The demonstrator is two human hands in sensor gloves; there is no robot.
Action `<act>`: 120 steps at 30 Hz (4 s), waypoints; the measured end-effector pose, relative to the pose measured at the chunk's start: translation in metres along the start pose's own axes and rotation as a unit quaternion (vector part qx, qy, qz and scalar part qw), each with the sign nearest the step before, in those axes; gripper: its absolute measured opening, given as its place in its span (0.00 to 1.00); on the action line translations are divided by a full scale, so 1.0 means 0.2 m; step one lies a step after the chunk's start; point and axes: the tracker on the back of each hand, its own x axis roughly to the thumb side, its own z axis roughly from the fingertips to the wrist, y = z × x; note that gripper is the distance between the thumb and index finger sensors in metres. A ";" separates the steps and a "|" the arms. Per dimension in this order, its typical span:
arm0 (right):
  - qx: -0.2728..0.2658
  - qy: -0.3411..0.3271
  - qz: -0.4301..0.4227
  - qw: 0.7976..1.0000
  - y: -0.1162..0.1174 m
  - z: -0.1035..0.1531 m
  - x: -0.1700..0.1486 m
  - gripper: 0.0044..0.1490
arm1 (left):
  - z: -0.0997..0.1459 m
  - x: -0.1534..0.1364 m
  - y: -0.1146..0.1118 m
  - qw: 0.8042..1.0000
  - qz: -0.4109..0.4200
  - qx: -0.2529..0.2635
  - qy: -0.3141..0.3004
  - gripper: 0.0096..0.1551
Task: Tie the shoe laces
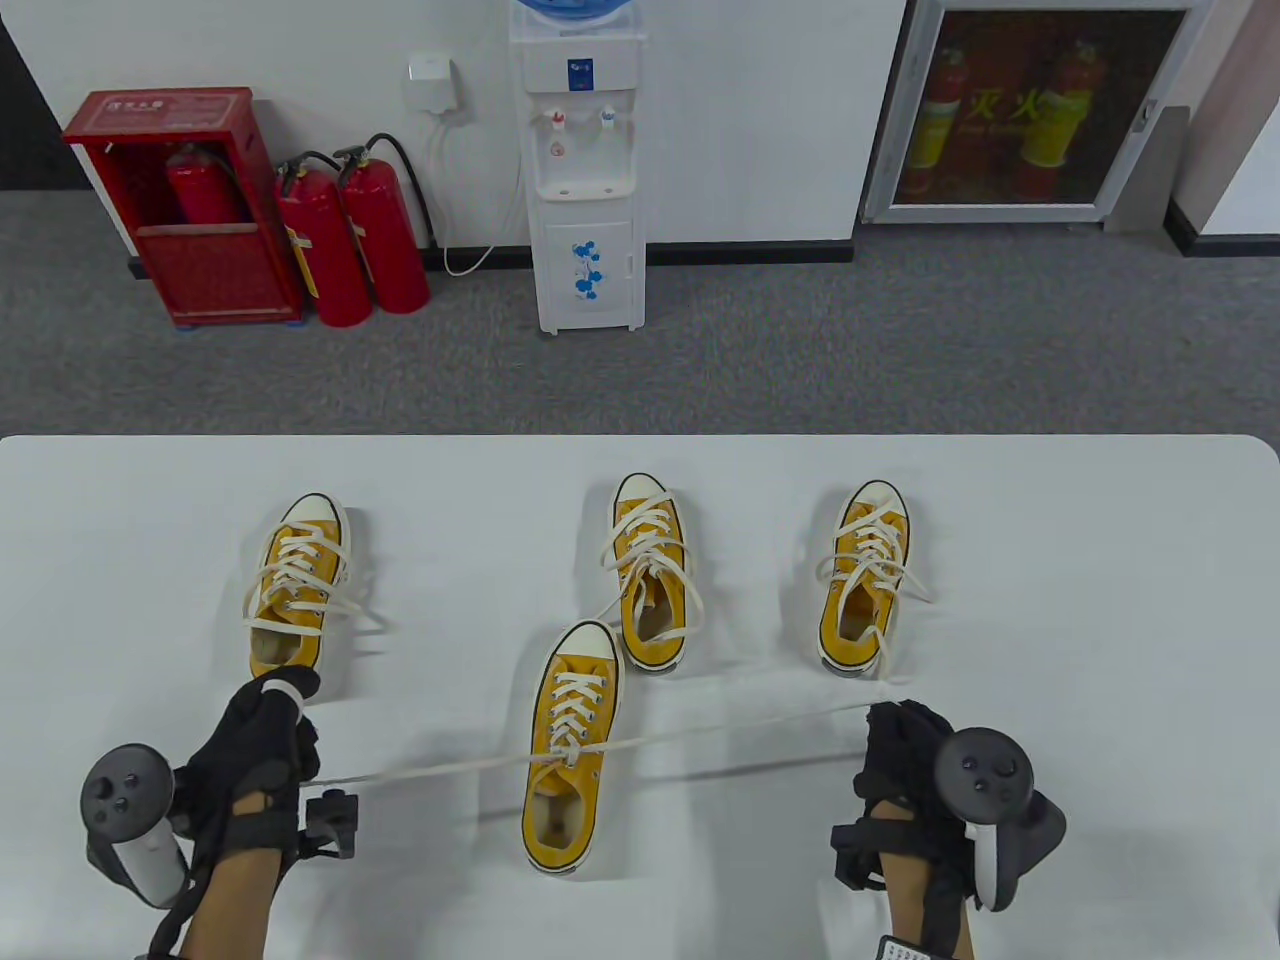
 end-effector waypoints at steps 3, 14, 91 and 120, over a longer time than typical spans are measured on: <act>-0.003 0.013 0.023 1.000 0.01 -0.01 -0.02 0.26 | -0.01 -0.02 0.02 1.000 0.003 0.007 0.018 0.23; 0.007 0.040 0.041 0.998 0.03 -0.04 -0.09 0.24 | -0.05 -0.08 0.05 0.997 -0.054 0.019 0.051 0.23; 0.403 -0.111 -0.320 0.850 0.56 0.33 0.72 0.26 | -0.04 -0.03 -0.02 0.982 -0.187 -0.017 0.006 0.24; 0.377 -0.243 -0.259 0.856 0.69 0.51 0.85 0.34 | 0.10 0.18 -0.17 0.976 0.135 -0.168 -0.015 0.25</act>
